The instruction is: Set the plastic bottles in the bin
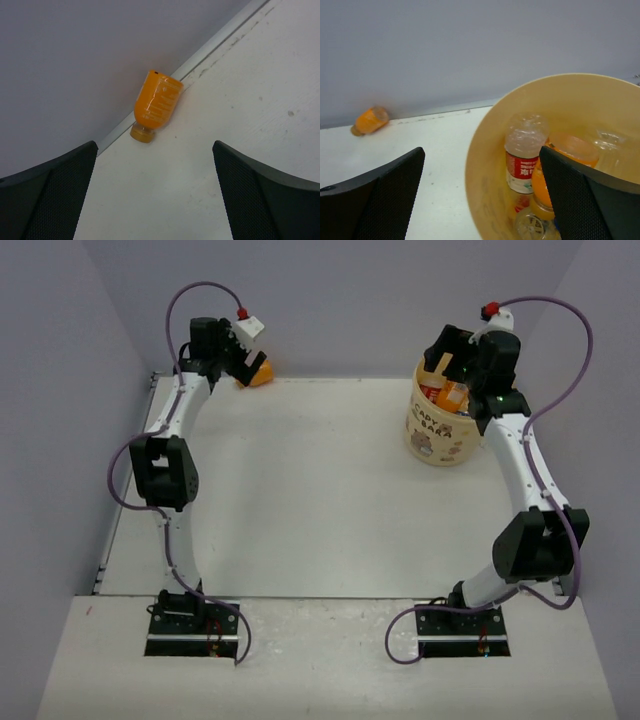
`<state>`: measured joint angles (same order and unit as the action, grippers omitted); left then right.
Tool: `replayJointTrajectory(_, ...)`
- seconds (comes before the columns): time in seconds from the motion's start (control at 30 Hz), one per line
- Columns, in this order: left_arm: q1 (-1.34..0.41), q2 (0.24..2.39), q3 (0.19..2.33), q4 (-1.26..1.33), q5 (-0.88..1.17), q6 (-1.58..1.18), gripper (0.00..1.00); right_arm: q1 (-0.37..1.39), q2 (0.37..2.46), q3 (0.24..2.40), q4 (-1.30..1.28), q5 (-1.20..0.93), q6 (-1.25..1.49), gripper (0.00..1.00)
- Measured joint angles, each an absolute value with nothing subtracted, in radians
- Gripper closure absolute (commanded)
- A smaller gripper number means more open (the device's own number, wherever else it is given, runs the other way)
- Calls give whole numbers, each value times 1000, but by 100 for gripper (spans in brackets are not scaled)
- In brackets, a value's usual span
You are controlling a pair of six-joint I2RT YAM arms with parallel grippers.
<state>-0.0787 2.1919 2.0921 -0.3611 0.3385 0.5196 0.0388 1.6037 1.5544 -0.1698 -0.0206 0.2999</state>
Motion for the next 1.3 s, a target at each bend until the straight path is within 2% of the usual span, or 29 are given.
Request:
replayJointTrajectory(0.23,-33,2314,2111,-325,424,579,0,57,1386,1436,-62,-216,303,1)
replayJointTrajectory(0.47,-35,2455,2202,-213,447,587,0,134,1216,1334,-21,-304,266,1)
replayJointTrajectory(0.73,-35,2608,2225,-9,382,578,0,139,1035,1184,-3,-288,273,1)
replayJointTrajectory(1.07,-46,2693,2225,169,219,604,1,142,936,1150,15,-190,276,1)
replayJointTrajectory(1.1,-48,2699,2225,188,210,615,8,143,933,1150,14,-176,276,1)
replayJointTrajectory(1.3,-61,2722,2192,270,197,671,29,144,895,1136,3,-94,275,1)
